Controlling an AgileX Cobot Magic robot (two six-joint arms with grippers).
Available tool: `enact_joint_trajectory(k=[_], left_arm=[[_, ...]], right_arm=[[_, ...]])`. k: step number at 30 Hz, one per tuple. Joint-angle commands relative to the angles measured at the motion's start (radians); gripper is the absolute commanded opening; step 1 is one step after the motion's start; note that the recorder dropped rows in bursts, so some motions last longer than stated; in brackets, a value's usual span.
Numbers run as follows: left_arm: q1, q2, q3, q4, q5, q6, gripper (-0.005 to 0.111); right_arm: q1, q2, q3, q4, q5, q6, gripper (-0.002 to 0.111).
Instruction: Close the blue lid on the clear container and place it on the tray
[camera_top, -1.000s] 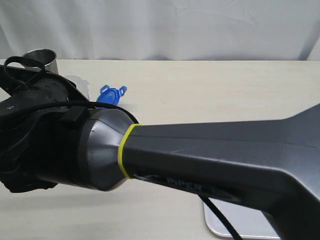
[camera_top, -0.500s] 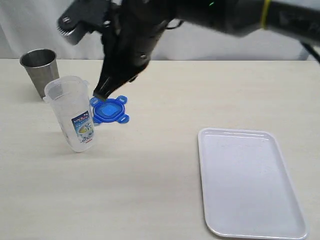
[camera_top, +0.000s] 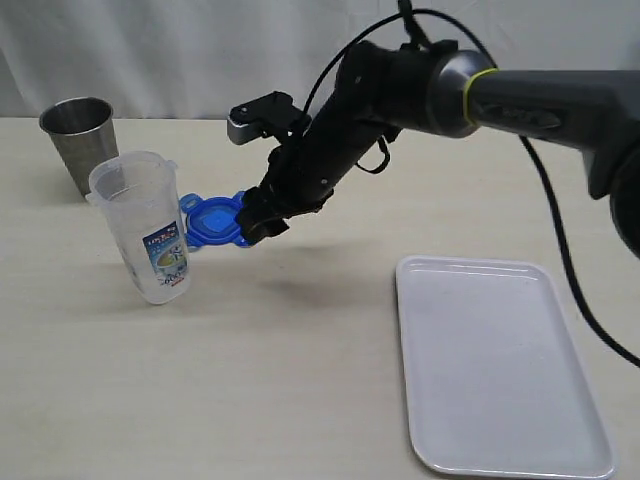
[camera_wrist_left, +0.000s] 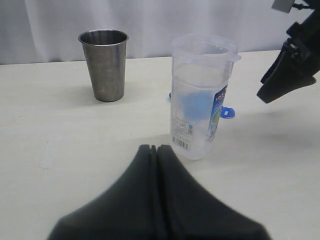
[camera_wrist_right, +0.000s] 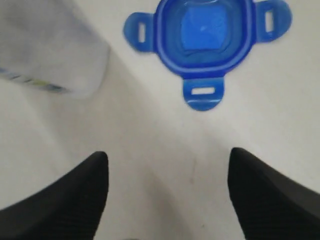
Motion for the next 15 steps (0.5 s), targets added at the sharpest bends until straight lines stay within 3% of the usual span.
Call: enact_joint_trajectory(k=[1, 7, 11, 15], left_arm=[[0.005, -0.003, 0.001, -0.003, -0.011, 0.000, 0.000], [0.005, -0.003, 0.001, -0.001, -0.011, 0.000, 0.000], [0.005, -0.003, 0.001, 0.000, -0.011, 0.000, 0.000], [0.005, -0.003, 0.001, 0.000, -0.011, 0.000, 0.000]], right_arm=[[0.007, 0.051, -0.014, -0.022, -0.172, -0.009, 0.066], [0.047, 0.119, -0.065, -0.076, -0.195, -0.009, 0.062], [0.119, 0.181, -0.134, -0.462, -0.196, 0.296, 0.062], [0.120, 0.237, -0.188, -0.447, -0.167, 0.310, 0.061]])
